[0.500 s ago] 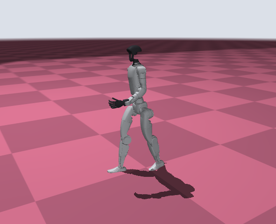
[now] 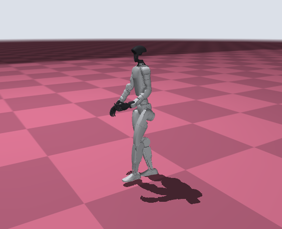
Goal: Walk run
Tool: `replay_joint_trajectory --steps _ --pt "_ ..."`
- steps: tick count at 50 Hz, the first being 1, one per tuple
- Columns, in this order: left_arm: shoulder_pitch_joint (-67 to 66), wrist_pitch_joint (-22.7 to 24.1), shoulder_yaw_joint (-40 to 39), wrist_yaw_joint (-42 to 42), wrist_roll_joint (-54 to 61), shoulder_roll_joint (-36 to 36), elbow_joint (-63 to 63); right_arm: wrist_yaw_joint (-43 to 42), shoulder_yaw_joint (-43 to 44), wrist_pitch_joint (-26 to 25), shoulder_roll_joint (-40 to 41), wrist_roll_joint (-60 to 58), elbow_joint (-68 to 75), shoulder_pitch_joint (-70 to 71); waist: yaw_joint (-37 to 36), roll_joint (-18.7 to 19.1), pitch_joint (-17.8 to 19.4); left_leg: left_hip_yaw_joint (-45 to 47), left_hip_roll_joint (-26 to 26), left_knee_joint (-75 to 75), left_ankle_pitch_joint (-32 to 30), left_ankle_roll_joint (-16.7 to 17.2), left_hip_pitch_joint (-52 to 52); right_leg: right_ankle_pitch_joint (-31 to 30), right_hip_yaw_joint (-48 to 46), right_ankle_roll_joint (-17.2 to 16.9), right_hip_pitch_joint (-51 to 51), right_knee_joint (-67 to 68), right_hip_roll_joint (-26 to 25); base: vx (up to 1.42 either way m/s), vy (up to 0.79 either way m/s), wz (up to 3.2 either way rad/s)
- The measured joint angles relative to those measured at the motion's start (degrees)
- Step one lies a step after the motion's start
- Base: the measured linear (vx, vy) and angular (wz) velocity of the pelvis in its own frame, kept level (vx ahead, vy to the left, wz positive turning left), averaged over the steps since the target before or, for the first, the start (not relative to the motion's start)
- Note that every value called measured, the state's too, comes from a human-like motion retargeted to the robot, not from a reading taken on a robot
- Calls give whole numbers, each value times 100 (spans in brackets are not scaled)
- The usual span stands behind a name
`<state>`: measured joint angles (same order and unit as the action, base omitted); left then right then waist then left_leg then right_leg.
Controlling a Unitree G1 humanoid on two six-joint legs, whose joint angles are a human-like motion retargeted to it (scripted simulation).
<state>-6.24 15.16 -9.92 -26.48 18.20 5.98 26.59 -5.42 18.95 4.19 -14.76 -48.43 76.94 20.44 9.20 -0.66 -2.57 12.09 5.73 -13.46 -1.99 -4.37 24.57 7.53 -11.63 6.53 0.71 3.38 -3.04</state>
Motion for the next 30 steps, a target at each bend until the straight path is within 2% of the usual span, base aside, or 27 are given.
replay_joint_trajectory --steps 2,4,6,7,8,10,13,15,17,18,19,20,23,25,27,30 --pt "-44 11 -64 -16 -78 147 32 5 148 41 51 36 -54 -44 -252 -6 2 -483 239 709 203 109 132 142 235 34 186 -10 -151 81 -23 -105" --pt "-96 15 -73 28 -79 288 66 22 277 78 124 84 -18 -131 -391 -19 14 -891 424 1303 354 408 188 282 397 46 367 3 -254 74 -19 -70" --pt "-162 24 -52 46 -34 366 93 59 361 77 186 109 132 -279 -424 -27 25 -927 465 1526 400 567 148 369 459 31 549 51 -344 88 -16 -35" --pt "-196 24 -41 27 -15 379 106 78 394 59 210 101 248 -376 -449 -33 18 -884 457 1459 391 519 119 369 471 7 624 89 -382 88 -12 -33" --pt "-216 16 -33 -18 -4 369 130 91 435 32 225 68 399 -489 -488 -43 -15 -894 456 1295 346 301 107 331 455 -38 665 138 -404 93 -11 -52" --pt "-285 -8 -33 -112 -19 321 181 67 448 -61 262 -26 790 -760 -696 -88 -111 -400 276 1053 321 202 10 139 476 -167 754 298 -419 105 -10 -98" --pt "-472 -12 23 -244 -54 192 250 -148 461 -281 278 -260 1549 -1299 -885 -218 -322 -594 316 903 -86 1 -176 -921 143 -541 772 784 -203 107 -8 -79" --pt "-571 -20 -9 -304 -39 79 281 -344 397 -432 307 -400 2046 -1662 -747 -287 -460 -533 242 676 70 -154 -225 -2021 283 -950 565 1426 -148 96 -14 -17" --pt "-563 -62 -33 -328 15 -67 285 -371 309 -644 429 -387 2046 -2150 -567 -193 -461 -625 79 587 258 -222 -387 -2857 565 -1319 93 2451 -390 94 -19 -14" --pt "-542 -63 -11 -328 35 -148 273 -344 307 -726 467 -343 2046 -2347 -521 -112 -449 -658 8 615 363 -253 -529 -3192 553 -1492 -156 2947 -497 76 -17 -26" --pt "-510 -60 20 -315 46 -216 256 -291 359 -790 498 -326 2046 -2516 -493 -33 -451 -665 -73 655 461 -247 -661 -3269 398 -1535 -373 3325 -452 63 -14 -38" --pt "-472 -54 55 -295 52 -277 238 -224 439 -844 526 -321 2046 -2671 -474 44 -461 -660 -160 699 557 -222 -789 -3217 171 -1513 -574 3643 -331 63 -13 -71" --pt "-260 -87 131 -165 34 -411 207 -18 827 -815 591 -341 2046 -2991 -502 159 -427 -460 -266 865 716 -227 -1120 -2181 -39 -1031 -1232 4169 -19 63 -12 -60" --pt "-132 -55 243 -81 15 -495 149 107 1060 -646 601 -227 2046 -3155 -208 288 -368 -665 -241 962 785 -243 -1318 -1673 -231 -919 -1617 4146 141 51 -10 70" --pt "-37 5 355 -59 2 -557 67 202 1179 -445 577 -29 2046 -3285 140 363 -315 -894 -143 1026 868 -257 -1499 -1214 -377 -958 -1957 3804 360 61 -14 97" --pt "127 18 425 -129 27 -624 -2 246 1333 -356 554 185 2046 -3422 467 293 -252 -936 83 1079 1039 -277 -1792 -1025 -571 -1150 -2259 2763 782 52 -14 44"
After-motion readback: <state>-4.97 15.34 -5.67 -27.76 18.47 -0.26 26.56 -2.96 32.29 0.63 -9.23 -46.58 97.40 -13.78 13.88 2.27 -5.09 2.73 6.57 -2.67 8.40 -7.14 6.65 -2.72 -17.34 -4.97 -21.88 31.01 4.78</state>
